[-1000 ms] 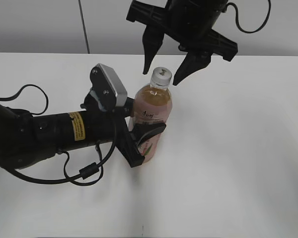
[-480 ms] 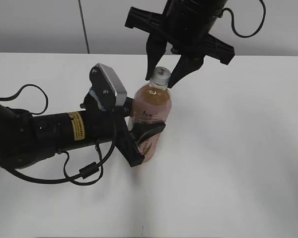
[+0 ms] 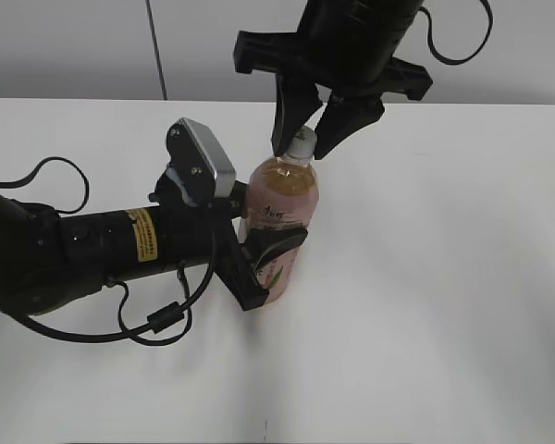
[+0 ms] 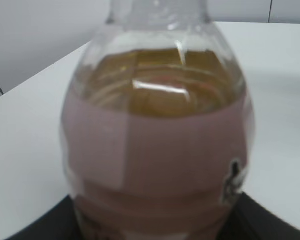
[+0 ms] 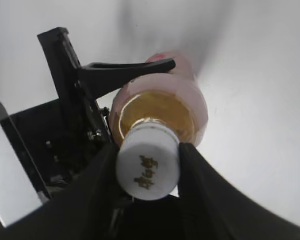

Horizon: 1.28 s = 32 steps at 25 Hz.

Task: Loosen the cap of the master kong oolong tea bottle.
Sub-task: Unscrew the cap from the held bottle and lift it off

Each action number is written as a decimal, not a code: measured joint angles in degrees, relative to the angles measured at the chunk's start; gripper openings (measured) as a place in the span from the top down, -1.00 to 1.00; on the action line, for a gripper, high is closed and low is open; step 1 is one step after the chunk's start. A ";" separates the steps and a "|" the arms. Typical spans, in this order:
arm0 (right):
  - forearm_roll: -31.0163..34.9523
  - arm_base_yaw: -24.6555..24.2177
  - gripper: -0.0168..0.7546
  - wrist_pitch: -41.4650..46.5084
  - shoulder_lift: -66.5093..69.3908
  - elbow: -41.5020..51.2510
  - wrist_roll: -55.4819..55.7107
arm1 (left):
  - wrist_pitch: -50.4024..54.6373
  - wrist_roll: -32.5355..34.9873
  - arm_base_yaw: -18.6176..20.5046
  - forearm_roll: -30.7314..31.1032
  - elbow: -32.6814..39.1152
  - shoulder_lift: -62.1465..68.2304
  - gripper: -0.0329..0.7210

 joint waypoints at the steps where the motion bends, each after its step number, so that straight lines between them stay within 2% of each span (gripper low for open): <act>1: -0.04 0.00 0.22 0.00 0.00 0.00 -3.58 | 0.00 0.00 0.00 -0.05 0.00 0.00 -0.05; 7: -2.07 0.00 0.22 -0.07 0.00 0.00 -22.32 | 0.00 0.00 0.00 -0.11 0.00 0.00 -0.05; 20: -2.31 0.15 0.23 -2.07 0.00 0.00 -74.80 | 0.64 -0.05 0.00 -0.65 0.00 -0.02 -0.04; 32: 1.78 0.15 0.23 -2.30 0.01 0.06 -135.61 | 1.06 0.00 0.00 -0.26 0.00 -0.13 -0.04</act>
